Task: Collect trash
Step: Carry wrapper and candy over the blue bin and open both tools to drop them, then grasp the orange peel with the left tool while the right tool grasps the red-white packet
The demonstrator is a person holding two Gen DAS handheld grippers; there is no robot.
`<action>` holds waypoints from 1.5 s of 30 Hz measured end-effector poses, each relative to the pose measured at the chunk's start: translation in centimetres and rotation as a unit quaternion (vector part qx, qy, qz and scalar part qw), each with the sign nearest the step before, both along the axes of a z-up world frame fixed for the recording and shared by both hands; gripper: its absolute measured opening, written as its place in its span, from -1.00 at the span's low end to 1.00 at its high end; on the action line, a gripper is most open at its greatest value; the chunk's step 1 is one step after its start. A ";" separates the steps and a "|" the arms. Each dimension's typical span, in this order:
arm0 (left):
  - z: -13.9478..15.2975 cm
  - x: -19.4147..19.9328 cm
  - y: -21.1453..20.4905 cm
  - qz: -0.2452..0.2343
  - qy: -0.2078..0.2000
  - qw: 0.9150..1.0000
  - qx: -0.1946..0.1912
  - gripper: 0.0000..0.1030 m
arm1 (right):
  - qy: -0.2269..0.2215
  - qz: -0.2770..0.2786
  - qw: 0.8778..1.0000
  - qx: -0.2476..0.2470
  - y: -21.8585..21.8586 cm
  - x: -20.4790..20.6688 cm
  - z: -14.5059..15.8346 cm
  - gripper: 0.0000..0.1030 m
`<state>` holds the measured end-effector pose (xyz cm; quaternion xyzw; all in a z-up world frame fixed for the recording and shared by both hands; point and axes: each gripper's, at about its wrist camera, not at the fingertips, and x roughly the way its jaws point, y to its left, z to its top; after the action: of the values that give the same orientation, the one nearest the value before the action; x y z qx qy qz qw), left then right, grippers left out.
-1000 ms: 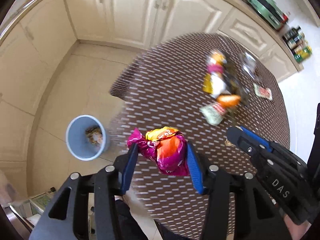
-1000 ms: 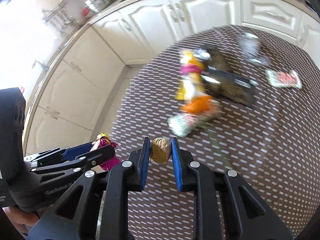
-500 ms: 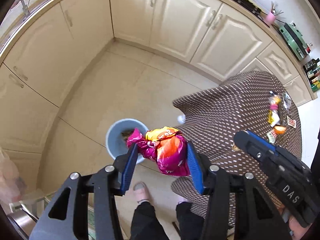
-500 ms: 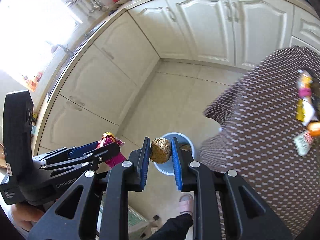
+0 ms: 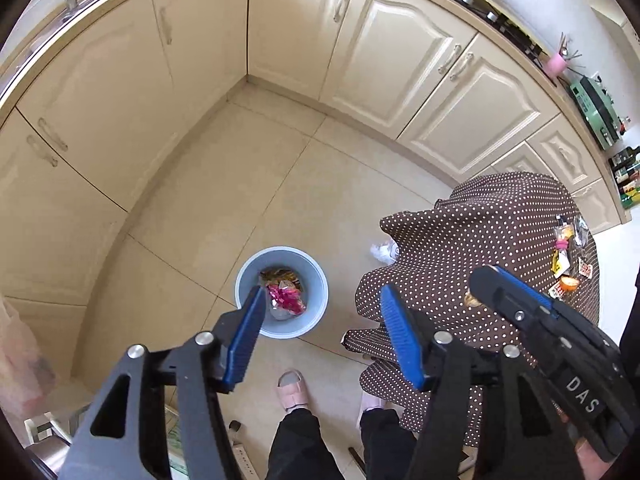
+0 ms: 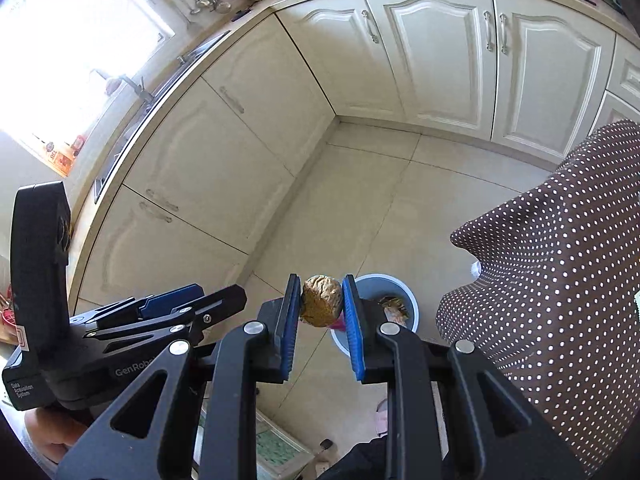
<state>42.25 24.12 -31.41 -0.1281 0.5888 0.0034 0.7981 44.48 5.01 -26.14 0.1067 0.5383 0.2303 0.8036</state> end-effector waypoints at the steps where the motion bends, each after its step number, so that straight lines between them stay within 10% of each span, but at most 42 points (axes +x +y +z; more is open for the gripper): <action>1: 0.2 -0.1 0.4 0.002 -0.002 1.000 -0.003 0.14 | 0.000 0.001 1.000 -0.002 0.6 0.1 0.0 -0.61; 26: 3.1 -2.1 4.9 0.067 -0.022 0.997 0.007 0.14 | -0.020 0.025 0.999 0.020 3.4 1.4 1.3 -0.45; 35: 3.7 1.6 -5.6 0.000 -0.031 1.000 -0.004 0.14 | -0.036 -0.044 0.998 0.004 -7.4 2.2 2.1 -0.43; 45: 1.4 5.1 -28.4 -0.174 -0.010 0.984 -0.036 0.14 | -0.032 -0.178 0.982 -0.048 -28.1 0.6 1.7 -0.40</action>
<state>47.33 -4.27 -30.04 -0.0526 0.5936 -0.1583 0.7873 45.12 -23.08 -24.45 0.1542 0.4951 0.0610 0.8529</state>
